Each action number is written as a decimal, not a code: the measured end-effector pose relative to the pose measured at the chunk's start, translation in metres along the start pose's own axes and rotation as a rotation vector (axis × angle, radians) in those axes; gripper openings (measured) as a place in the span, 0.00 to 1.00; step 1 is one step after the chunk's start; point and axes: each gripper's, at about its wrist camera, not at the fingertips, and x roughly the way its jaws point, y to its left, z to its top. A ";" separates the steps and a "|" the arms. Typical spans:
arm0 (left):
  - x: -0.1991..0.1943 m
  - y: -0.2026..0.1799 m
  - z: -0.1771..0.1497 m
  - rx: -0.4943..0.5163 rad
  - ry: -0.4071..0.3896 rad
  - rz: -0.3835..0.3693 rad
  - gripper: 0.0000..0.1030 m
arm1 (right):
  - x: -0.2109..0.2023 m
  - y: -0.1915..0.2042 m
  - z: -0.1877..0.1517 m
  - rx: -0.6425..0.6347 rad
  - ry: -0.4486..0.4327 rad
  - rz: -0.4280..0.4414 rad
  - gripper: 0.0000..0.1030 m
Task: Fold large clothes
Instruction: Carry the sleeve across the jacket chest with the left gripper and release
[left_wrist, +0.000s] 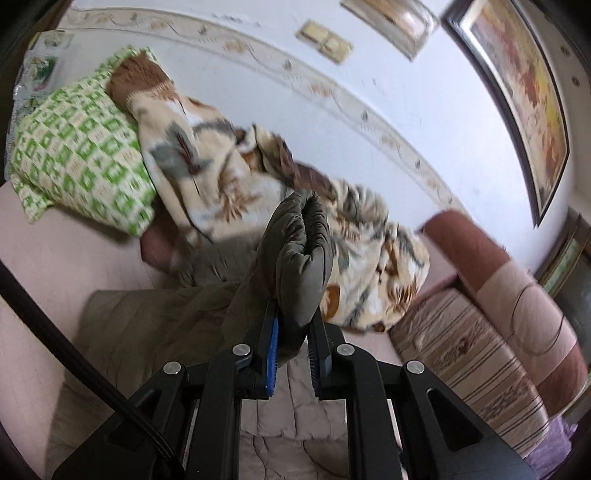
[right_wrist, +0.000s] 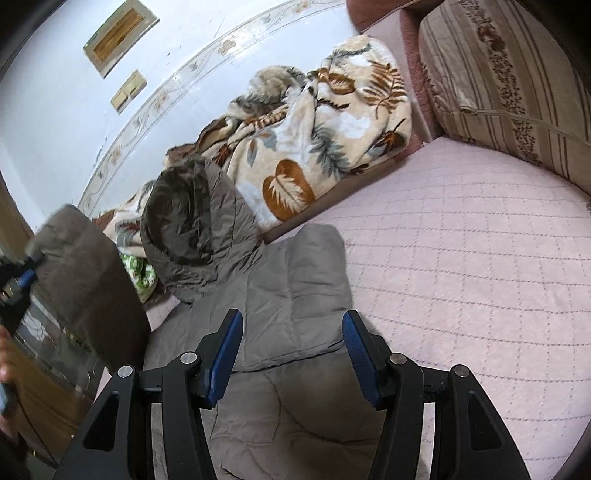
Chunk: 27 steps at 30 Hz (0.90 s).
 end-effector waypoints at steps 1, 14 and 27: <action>0.007 -0.003 -0.006 0.007 0.012 0.004 0.13 | -0.002 -0.002 0.001 0.006 -0.004 0.001 0.59; 0.105 -0.023 -0.105 0.048 0.198 0.048 0.13 | -0.004 -0.011 0.008 0.047 -0.002 0.030 0.59; 0.166 -0.035 -0.189 0.133 0.384 0.015 0.53 | 0.007 0.001 0.006 0.023 0.012 0.006 0.59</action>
